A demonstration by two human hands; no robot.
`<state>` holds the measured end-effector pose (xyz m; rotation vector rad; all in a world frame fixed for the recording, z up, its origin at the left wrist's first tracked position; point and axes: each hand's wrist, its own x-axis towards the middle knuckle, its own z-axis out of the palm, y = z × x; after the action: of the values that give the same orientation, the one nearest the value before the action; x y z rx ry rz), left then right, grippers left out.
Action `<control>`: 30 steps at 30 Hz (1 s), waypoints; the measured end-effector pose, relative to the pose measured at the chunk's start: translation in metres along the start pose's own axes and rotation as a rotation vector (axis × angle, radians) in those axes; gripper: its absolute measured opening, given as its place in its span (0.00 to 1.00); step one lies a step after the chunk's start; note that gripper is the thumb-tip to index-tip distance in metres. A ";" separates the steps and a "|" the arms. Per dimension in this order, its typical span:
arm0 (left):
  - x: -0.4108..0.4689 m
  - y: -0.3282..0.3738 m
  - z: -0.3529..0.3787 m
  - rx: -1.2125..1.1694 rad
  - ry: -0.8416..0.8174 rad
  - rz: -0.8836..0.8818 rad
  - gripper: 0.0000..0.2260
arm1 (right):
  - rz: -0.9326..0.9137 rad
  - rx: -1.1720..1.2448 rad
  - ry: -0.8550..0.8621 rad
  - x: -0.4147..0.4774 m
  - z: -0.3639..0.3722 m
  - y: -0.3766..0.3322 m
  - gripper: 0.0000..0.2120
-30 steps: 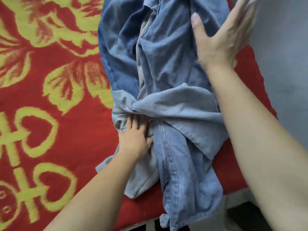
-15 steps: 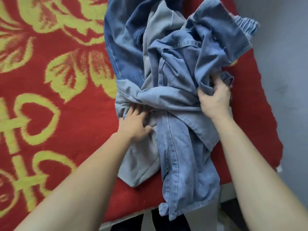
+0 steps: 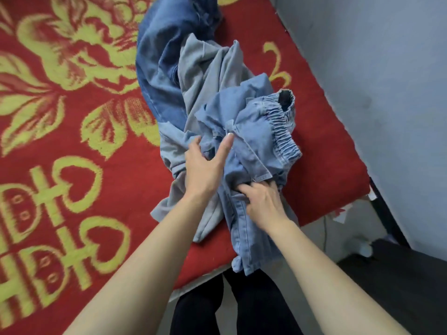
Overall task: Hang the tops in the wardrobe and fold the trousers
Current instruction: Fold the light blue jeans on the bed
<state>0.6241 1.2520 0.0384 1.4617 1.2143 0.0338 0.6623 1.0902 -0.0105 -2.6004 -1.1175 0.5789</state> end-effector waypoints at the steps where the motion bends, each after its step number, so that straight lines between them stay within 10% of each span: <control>1: -0.008 0.007 0.007 -0.002 -0.024 0.011 0.49 | -0.033 -0.009 0.017 -0.008 0.004 -0.002 0.10; 5: -0.012 0.008 0.018 0.237 -0.008 0.043 0.32 | -0.111 0.036 -0.173 -0.031 0.018 0.002 0.06; 8: -0.019 -0.009 0.009 0.380 -0.011 0.007 0.18 | 0.198 0.374 -0.452 -0.052 0.020 0.010 0.15; 11: -0.037 -0.027 -0.004 0.327 -0.057 -0.034 0.17 | 0.798 0.963 -0.148 -0.066 0.011 0.017 0.12; 13: -0.050 -0.038 -0.012 0.374 -0.087 0.000 0.16 | 0.987 0.860 0.121 -0.062 0.000 0.033 0.16; 17: -0.061 -0.053 -0.025 0.505 -0.095 0.075 0.14 | 0.808 0.753 0.358 -0.025 -0.032 0.052 0.29; 22: -0.075 -0.058 -0.025 0.556 -0.071 0.031 0.16 | 0.643 0.780 0.160 0.026 -0.064 0.048 0.48; 30: -0.112 -0.073 -0.060 0.687 0.088 -0.006 0.20 | 0.638 0.774 0.145 -0.014 -0.074 0.019 0.17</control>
<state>0.4890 1.2046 0.0692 2.0620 1.3732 -0.3586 0.6987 1.0623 0.0514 -2.1815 0.0501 0.7374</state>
